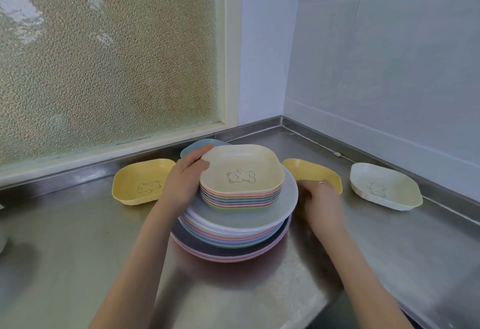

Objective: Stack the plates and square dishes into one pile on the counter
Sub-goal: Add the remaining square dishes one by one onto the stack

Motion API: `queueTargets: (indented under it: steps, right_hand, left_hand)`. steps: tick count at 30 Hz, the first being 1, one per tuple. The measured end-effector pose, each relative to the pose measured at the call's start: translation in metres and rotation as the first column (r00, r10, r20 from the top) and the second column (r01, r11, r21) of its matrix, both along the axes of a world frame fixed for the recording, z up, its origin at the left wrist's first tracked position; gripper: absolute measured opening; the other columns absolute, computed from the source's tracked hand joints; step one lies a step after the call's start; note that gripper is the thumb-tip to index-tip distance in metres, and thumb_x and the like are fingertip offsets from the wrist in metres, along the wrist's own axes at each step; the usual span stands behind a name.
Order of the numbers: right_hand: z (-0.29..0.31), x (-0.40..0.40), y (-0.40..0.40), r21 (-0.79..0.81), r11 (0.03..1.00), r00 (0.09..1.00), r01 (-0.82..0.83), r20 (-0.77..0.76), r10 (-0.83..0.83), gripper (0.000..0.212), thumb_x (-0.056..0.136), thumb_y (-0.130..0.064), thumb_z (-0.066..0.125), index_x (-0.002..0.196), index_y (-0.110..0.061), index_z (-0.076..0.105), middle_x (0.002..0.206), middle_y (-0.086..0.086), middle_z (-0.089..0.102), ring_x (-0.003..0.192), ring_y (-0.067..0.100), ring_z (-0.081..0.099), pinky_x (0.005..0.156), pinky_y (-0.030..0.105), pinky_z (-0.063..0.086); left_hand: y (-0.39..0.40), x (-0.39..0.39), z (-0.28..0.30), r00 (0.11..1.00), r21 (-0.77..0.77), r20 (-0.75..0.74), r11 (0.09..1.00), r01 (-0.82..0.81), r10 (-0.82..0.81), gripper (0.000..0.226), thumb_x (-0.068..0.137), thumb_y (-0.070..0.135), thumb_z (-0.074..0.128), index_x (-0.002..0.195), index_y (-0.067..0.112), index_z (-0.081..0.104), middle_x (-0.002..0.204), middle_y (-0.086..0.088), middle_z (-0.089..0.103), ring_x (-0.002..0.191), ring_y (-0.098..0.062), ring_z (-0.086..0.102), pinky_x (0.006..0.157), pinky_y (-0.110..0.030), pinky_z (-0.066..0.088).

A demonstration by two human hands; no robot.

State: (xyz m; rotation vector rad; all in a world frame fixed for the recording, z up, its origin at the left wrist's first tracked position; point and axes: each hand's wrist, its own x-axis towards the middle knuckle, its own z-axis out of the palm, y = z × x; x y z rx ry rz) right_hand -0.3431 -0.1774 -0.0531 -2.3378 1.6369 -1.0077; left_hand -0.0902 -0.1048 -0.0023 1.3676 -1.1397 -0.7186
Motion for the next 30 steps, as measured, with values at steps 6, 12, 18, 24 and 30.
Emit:
queueTargets:
  steps: [6, 12, 18, 24, 30]
  right_hand:
    - [0.011, -0.002, 0.011, -0.093, 0.984, 0.98, 0.151, 0.145, -0.137, 0.059, 0.062, 0.014, 0.05, 0.098, -0.026, 0.075, 0.074, 0.006, 0.051, 0.071, 0.028, 0.052, 0.06, 0.026, 0.031]
    - [0.008, -0.003, 0.01, -0.042, 0.988, 0.973, 0.147, 0.184, -0.136, 0.055, 0.069, 0.015, 0.052, 0.1, -0.023, 0.075, 0.084, 0.006, 0.054, 0.07, 0.015, 0.044, 0.066, 0.018, 0.028]
    - [0.008, -0.006, 0.007, 0.003, 0.985, 0.963, 0.17, 0.211, -0.167, 0.053, 0.07, 0.015, 0.05, 0.101, -0.021, 0.074, 0.092, 0.009, 0.06, 0.081, 0.023, 0.057, 0.074, 0.02, 0.035]
    - [0.037, 0.003, 0.017, -0.146, 0.98, 0.954, 0.137, 0.286, -0.091, 0.049, 0.07, 0.019, 0.05, 0.101, -0.011, 0.074, 0.093, 0.02, 0.061, 0.082, 0.032, 0.06, 0.078, 0.026, 0.043]
    - [0.074, 0.033, 0.052, -0.275, 0.96, 0.914, -0.057, 0.373, 0.161, 0.044, 0.072, 0.014, 0.061, 0.095, -0.019, 0.076, 0.085, 0.007, 0.065, 0.076, 0.004, 0.05, 0.075, -0.003, 0.032]
  left_hand:
    - [0.0, -0.002, -0.002, 1.0, -0.004, 0.001, 1.0, 0.008, -0.008, 0.052, 0.071, 0.028, 0.048, 0.121, 0.029, 0.061, 0.121, 0.004, 0.063, 0.115, -0.016, 0.055, 0.103, -0.036, 0.039]
    - [-0.002, -0.003, -0.002, 1.0, -0.029, -0.004, 1.0, 0.011, -0.011, 0.042, 0.085, 0.012, 0.048, 0.124, 0.024, 0.06, 0.119, 0.006, 0.062, 0.112, -0.012, 0.055, 0.089, -0.024, 0.04]
    - [-0.002, -0.004, 0.001, 1.0, -0.034, 0.008, 0.999, -0.025, 0.025, 0.042, 0.089, 0.002, 0.044, 0.125, 0.018, 0.059, 0.122, -0.002, 0.062, 0.112, -0.015, 0.055, 0.094, -0.028, 0.041]
    - [-0.001, -0.003, 0.0, 1.0, -0.04, 0.005, 0.999, -0.026, 0.026, 0.043, 0.089, 0.001, 0.045, 0.127, 0.017, 0.058, 0.108, -0.001, 0.064, 0.102, -0.014, 0.057, 0.084, -0.023, 0.041]
    - [-0.002, -0.003, 0.0, 0.999, -0.033, 0.012, 0.999, -0.039, 0.039, 0.043, 0.089, 0.002, 0.045, 0.127, 0.017, 0.058, 0.121, -0.005, 0.063, 0.111, -0.018, 0.057, 0.093, -0.028, 0.042]
